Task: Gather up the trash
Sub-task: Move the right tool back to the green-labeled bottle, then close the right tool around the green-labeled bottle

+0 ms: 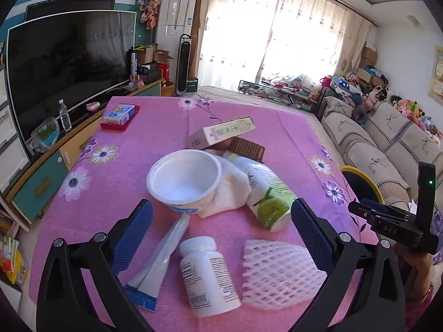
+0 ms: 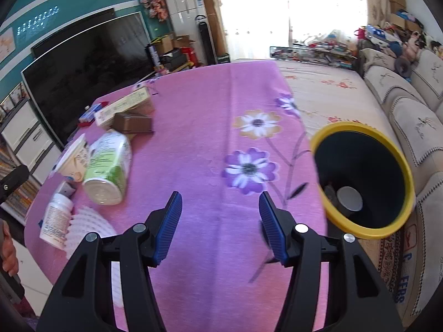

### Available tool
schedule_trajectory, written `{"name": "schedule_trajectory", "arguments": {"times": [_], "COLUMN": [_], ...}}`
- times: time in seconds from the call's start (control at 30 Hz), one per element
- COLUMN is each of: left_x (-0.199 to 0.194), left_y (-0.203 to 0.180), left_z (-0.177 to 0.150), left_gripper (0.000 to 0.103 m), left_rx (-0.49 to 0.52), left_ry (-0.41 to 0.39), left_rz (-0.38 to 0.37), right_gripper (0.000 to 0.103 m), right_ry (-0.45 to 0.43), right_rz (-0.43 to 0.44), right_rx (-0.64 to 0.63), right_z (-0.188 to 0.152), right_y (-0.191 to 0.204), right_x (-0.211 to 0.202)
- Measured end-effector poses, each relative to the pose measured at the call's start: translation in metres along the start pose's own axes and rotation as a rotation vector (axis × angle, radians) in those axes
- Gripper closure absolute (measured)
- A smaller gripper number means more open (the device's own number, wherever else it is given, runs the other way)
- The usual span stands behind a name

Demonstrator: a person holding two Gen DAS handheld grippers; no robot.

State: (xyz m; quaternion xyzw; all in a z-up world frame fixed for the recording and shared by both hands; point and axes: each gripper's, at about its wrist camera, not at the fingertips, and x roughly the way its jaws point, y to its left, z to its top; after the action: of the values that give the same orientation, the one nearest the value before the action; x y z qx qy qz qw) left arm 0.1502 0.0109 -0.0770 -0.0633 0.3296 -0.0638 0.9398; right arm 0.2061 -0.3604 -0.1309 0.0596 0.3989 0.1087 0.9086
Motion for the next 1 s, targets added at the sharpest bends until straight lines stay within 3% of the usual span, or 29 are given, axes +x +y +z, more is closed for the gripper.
{"name": "schedule_trajectory", "arguments": {"times": [0.3,0.57,0.83,1.0], "left_x": [-0.011,-0.009,-0.002,0.005], "left_y": [0.025,0.036,0.033,0.029], "left_z": [-0.009,-0.011,-0.011,-0.012], "left_gripper": [0.005,0.005,0.005,0.005], "left_rx": [-0.049,-0.084,-0.084,-0.075], "left_ry": [-0.019,-0.018,-0.006,0.008], "left_rz": [0.027,0.024,0.026,0.026], "right_gripper": [0.048,0.048,0.048,0.054], "right_ry": [-0.02,0.07,0.099,0.09], "right_rz": [0.171,0.168,0.135,0.124], "right_rx": [-0.092,-0.119,-0.113,-0.126], "right_z": [0.014,0.022,0.025,0.024], "right_y": [0.089,0.119,0.123,0.124], "right_x": [0.012,0.053,0.077,0.079]}}
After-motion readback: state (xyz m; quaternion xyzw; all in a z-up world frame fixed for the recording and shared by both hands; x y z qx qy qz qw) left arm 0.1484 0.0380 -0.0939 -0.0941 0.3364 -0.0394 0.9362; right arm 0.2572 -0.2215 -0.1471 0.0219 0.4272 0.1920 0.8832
